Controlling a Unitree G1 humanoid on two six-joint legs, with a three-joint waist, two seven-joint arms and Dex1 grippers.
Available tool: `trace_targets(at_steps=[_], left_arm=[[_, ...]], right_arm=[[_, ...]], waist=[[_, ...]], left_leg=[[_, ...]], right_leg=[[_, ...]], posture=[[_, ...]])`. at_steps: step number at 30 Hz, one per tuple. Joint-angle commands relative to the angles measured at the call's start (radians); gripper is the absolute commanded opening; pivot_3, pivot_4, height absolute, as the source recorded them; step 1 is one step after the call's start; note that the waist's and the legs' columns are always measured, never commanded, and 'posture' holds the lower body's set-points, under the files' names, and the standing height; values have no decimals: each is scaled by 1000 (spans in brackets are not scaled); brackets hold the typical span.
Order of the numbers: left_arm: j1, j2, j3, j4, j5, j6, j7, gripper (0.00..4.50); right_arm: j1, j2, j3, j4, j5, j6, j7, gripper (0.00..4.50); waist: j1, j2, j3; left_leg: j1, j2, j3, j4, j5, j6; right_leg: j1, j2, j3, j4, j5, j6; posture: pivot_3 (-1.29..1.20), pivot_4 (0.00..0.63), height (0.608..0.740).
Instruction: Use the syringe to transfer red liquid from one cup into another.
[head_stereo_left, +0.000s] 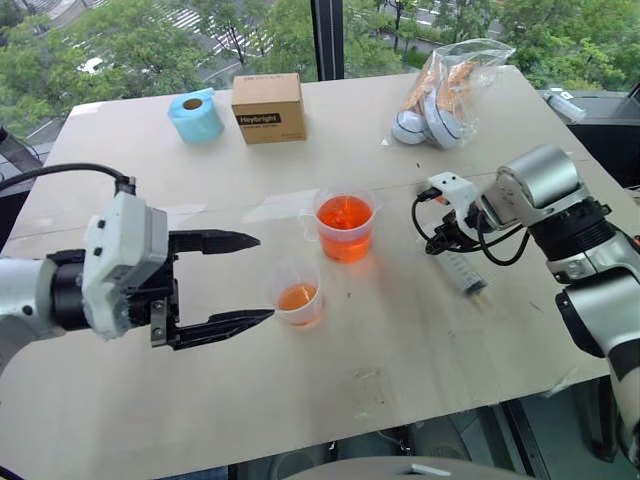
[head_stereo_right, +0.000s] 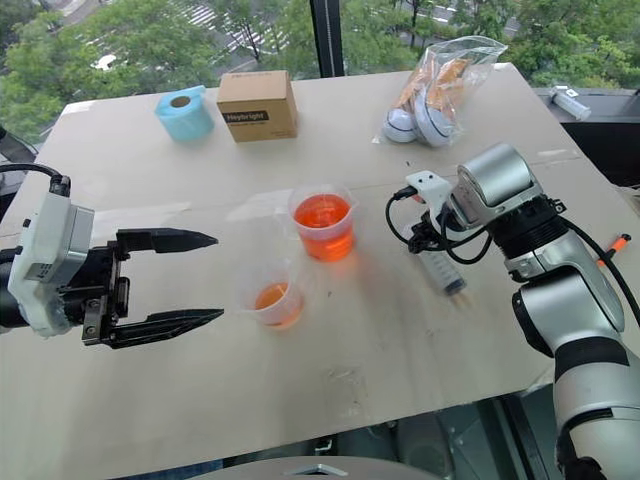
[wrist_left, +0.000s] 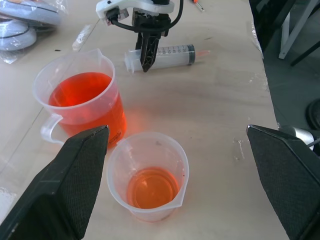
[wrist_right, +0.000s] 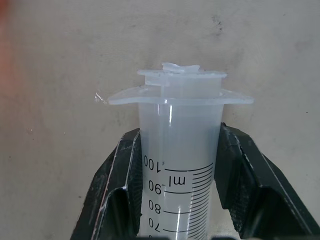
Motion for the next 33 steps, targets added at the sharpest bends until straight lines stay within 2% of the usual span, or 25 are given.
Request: trace_targets(at_steps=[1,3,6,10,12,14,17,21,25,29,33], left_arm=[[-17,-8,13,-2,11,-24,17,4500],[-35,-15,14,10,10,-21,37,4500],[-81,-21,16,43,-15,-5,90,4500],[-226,-13,-41,131,-53,18,179,4500],[-349,-4,-107,202,-40,-4,197,4500],[-481,8,-197,305,44,-55,191,4500],[-697,-19,-310,463,123,-98,213,4500],[-909,-84,-398,589,156,-100,205,4500],[-1050,-172,-481,662,206,-97,219,4500],[-1077,-236,-527,645,212,-62,206,4500],[-1051,-266,-564,604,220,-34,184,4500]], right_arm=[[-54,6,-66,5,37,9,3,1493],[-85,5,-155,-12,36,9,1,1493],[-117,-51,-242,-97,28,-116,33,1493],[-149,-55,-384,-187,35,-264,35,1493],[-147,3,-487,-245,56,-351,-3,1493],[-118,90,-572,-310,79,-514,-14,1493],[-64,224,-674,-364,111,-655,-79,1493],[32,355,-658,-464,120,-801,-89,1493],[210,412,-507,-512,19,-1021,-9,1493],[326,473,-419,-479,-55,-1215,22,1493],[400,469,-341,-445,-143,-1343,58,1493]], waist=[[0,0,0],[0,0,1],[3,0,1],[6,-1,1],[6,-2,1],[-1,-3,1],[-1,-4,1],[-2,-5,1],[-5,-5,0],[-13,-7,1],[-28,-7,1]], left_leg=[[0,0,0,0,0,0],[0,0,0,0,0,0],[-1,0,0,0,0,0],[-2,0,0,0,0,0],[-1,0,0,0,0,0],[-1,0,0,0,0,0],[0,0,1,1,1,-2],[-1,0,0,2,2,-4],[-1,-1,0,4,2,-3],[-1,-2,0,5,2,-4],[-1,-1,-1,7,3,-5]], right_leg=[[0,0,0,0,0,0],[0,0,0,0,0,0],[-1,0,0,1,0,0],[-2,0,0,1,0,0],[-2,0,0,1,0,0],[-2,1,0,2,0,0],[-2,2,1,8,0,1],[-3,3,0,12,0,1],[-3,3,0,14,0,1],[-4,3,1,15,0,1],[-4,4,0,17,0,1]], posture=[[0,150,740],[0,150,740],[0,150,740],[0,150,740],[0,150,740],[0,150,740],[0,150,740],[0,150,740],[0,150,740],[0,150,740],[0,150,740]])
